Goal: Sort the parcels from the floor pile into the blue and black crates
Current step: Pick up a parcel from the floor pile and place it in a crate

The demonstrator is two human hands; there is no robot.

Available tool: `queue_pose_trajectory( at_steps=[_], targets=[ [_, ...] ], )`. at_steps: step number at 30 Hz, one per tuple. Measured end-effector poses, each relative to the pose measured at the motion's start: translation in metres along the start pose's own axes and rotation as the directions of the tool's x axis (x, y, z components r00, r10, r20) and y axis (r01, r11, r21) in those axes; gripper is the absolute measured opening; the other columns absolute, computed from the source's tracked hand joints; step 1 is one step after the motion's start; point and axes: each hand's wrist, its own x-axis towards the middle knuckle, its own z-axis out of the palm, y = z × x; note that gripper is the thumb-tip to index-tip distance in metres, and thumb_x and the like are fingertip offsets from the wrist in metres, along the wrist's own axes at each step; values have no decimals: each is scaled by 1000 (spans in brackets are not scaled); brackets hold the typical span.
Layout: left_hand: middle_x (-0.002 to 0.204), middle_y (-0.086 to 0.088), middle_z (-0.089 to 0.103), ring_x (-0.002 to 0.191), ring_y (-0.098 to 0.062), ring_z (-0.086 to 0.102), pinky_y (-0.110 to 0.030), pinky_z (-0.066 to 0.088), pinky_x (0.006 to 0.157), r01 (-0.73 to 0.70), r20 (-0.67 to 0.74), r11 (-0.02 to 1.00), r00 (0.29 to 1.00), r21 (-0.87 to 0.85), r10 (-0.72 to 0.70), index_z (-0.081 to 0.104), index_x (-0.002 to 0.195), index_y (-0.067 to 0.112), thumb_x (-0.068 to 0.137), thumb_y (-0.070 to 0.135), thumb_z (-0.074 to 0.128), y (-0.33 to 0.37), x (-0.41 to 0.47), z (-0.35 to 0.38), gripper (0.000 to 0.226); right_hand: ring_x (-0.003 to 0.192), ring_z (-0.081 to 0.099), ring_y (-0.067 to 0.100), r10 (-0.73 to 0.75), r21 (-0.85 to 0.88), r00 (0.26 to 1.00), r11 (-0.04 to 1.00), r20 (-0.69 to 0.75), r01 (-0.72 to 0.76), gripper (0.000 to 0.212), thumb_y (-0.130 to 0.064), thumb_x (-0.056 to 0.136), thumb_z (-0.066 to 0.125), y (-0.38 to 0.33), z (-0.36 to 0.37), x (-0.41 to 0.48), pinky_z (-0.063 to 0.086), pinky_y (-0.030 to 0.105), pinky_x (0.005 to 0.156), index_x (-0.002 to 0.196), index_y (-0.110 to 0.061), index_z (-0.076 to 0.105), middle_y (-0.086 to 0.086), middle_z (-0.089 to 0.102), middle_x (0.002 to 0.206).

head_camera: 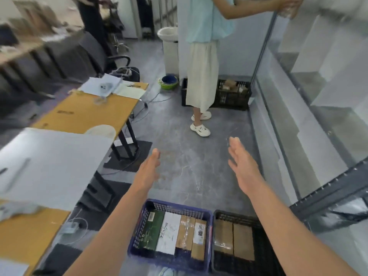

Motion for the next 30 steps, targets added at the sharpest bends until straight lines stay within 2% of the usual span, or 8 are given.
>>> queue_pose_trajectory(
  at_steps=[5,9,11,15,23,27,29,30],
  targets=[
    [161,2,40,145,-18,41,-43,38,114,-33,-169,997,985,-74,20,37,159,22,106,59,29,7,-65,-20,65,151,33,6,-53,-70,976,995,212,70,64,-58,107,38,-19,14,-12,28,37,124,164,-30,31,-15,32,166],
    [157,6,45,138,-18,48,-51,38,117,-17,-330,994,944,-108,-20,40,156,30,90,84,35,-7,-125,-50,85,151,34,6,-51,-94,929,991,366,91,66,-61,106,40,-23,44,-24,30,35,120,164,-30,30,-13,34,167],
    [158,6,44,140,-17,46,-50,38,118,-28,-406,987,913,-156,-38,40,157,28,95,79,34,-16,-153,-64,80,153,30,7,-55,-117,889,986,454,121,67,-61,107,34,-22,63,-36,26,37,124,165,-29,26,-12,29,169],
    [157,5,43,142,-17,44,-43,39,115,-42,-522,966,847,-254,-100,39,156,25,105,62,32,-30,-213,-96,64,156,24,9,-41,-141,788,977,615,160,68,-61,107,29,-16,112,-75,20,39,126,166,-26,24,-12,26,170],
    [152,8,49,137,-15,48,-49,38,116,-112,-746,933,636,-343,-197,43,155,28,99,71,38,-96,-368,-165,71,150,34,7,8,-124,557,978,831,170,64,-60,108,34,16,224,-210,27,40,125,163,-28,33,-14,34,167],
    [150,6,50,138,-14,48,-47,41,114,-161,-818,909,516,-384,-254,44,154,24,103,63,37,-131,-458,-187,64,149,35,6,52,-136,408,974,912,179,64,-61,107,31,39,263,-301,24,43,127,162,-29,33,-17,38,163],
    [143,7,54,135,-14,49,-44,43,110,-181,-843,899,460,-398,-280,53,142,29,105,60,36,-148,-503,-194,52,143,42,0,81,-139,318,976,945,165,68,-70,100,40,48,278,-347,28,43,126,158,-34,39,-27,49,150],
    [138,8,57,133,-13,51,-43,44,108,-190,-854,896,432,-401,-290,57,131,33,105,59,36,-155,-524,-196,43,138,46,-4,80,-130,275,977,958,168,79,-81,88,51,52,285,-369,33,39,123,153,-37,42,-31,53,142]
  ],
)
